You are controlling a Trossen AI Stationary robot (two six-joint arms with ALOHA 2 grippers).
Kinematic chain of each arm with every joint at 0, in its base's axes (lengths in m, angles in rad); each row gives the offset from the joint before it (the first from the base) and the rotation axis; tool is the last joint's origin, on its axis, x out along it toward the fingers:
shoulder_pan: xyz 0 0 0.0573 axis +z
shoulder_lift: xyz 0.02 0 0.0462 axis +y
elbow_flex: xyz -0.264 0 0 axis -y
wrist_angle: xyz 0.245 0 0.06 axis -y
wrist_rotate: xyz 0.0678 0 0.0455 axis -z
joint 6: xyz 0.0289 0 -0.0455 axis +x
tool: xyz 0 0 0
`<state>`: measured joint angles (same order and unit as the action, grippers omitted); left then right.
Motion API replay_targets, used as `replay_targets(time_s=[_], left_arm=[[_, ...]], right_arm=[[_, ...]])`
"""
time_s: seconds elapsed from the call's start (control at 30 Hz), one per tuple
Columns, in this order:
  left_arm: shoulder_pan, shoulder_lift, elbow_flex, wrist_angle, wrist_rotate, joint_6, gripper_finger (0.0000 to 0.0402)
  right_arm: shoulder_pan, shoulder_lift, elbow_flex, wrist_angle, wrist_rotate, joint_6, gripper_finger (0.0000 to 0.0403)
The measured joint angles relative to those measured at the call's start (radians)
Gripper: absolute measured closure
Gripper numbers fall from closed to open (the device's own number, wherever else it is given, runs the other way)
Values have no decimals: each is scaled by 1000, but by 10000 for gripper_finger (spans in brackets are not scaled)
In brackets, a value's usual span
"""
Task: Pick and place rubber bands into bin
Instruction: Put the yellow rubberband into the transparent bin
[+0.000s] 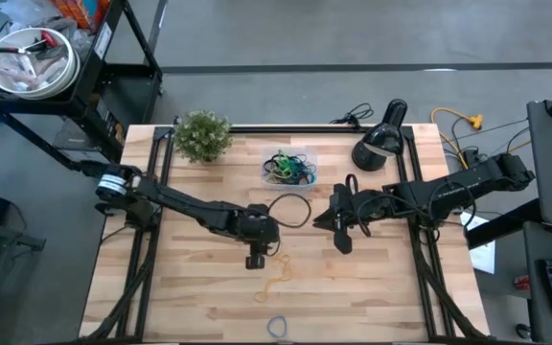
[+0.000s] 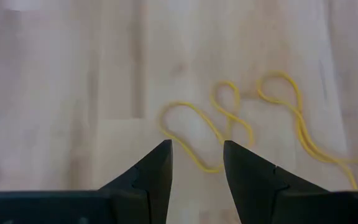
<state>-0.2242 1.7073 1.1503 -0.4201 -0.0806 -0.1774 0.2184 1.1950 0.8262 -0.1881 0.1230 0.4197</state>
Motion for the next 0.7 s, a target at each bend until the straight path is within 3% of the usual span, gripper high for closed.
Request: replay_targets(time_s=[0.2,0.7], left_arm=[[-18,57,-1,32,149,108,274],[-44,113,1,183,170,237,274]], right_arm=[[0,1,-15,0,0,0,346],[0,2,-50,-2,2,22,346]])
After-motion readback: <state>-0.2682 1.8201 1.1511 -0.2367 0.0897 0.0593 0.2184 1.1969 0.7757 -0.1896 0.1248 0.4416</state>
